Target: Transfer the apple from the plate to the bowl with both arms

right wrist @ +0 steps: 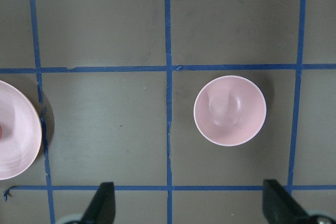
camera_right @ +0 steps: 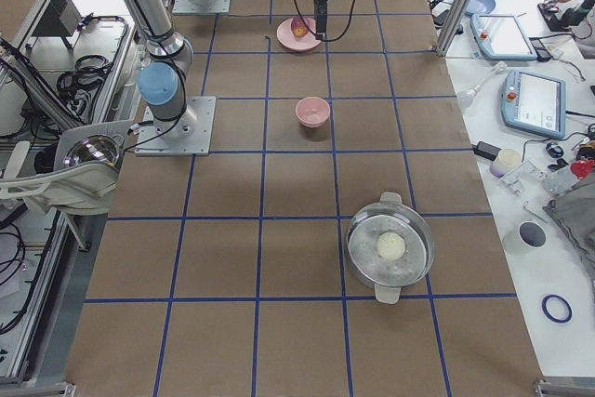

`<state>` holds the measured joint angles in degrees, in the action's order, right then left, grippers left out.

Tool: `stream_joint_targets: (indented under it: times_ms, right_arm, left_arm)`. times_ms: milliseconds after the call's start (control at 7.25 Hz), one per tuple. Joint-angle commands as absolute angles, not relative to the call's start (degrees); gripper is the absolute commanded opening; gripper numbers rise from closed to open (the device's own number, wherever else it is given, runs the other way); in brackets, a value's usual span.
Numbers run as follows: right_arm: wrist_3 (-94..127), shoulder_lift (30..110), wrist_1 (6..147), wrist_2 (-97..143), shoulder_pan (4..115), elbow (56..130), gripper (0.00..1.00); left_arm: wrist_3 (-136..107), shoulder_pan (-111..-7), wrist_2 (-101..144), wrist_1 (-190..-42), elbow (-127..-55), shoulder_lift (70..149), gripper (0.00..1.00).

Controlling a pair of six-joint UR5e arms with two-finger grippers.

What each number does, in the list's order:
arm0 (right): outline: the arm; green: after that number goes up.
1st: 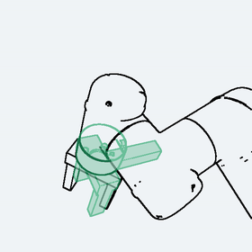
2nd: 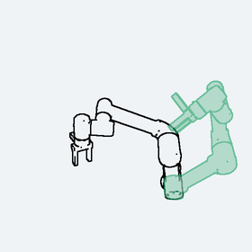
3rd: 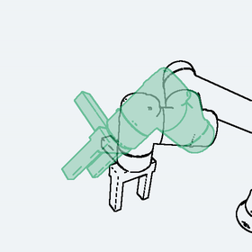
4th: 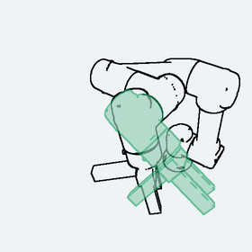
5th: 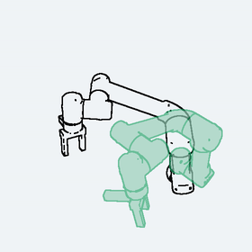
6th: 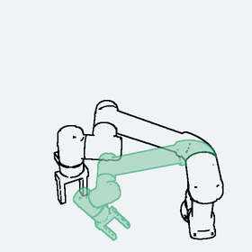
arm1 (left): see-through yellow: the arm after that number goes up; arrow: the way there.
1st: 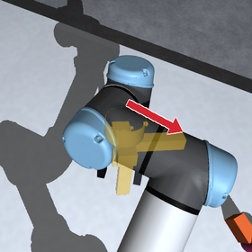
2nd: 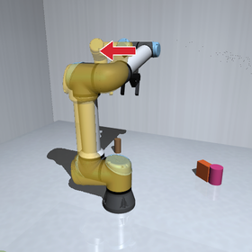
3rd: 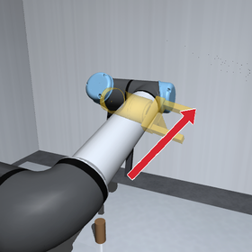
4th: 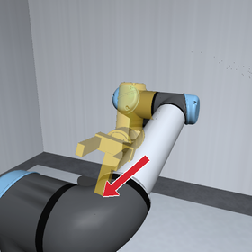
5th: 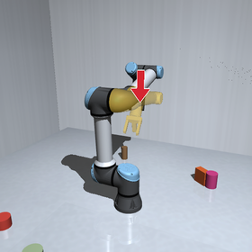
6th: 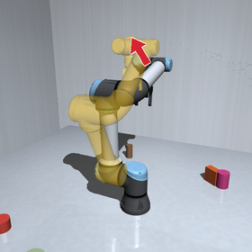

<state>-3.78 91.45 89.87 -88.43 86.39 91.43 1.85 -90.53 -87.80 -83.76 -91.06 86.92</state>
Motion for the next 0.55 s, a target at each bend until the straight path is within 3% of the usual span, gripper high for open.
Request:
stream_joint_targets:
  times_ms: [0,414]
  right_arm:
    - [-3.87,91.49,89.91,-88.50,87.18,91.23,1.00]
    - [-3.87,91.58,90.09,-88.33,87.19,90.97,1.00]
  left_arm:
    - [1.85,-90.53,-87.80,-83.85,-91.05,86.92,1.00]
    - [1.85,-90.53,-87.89,-83.85,-91.14,86.75,1.00]
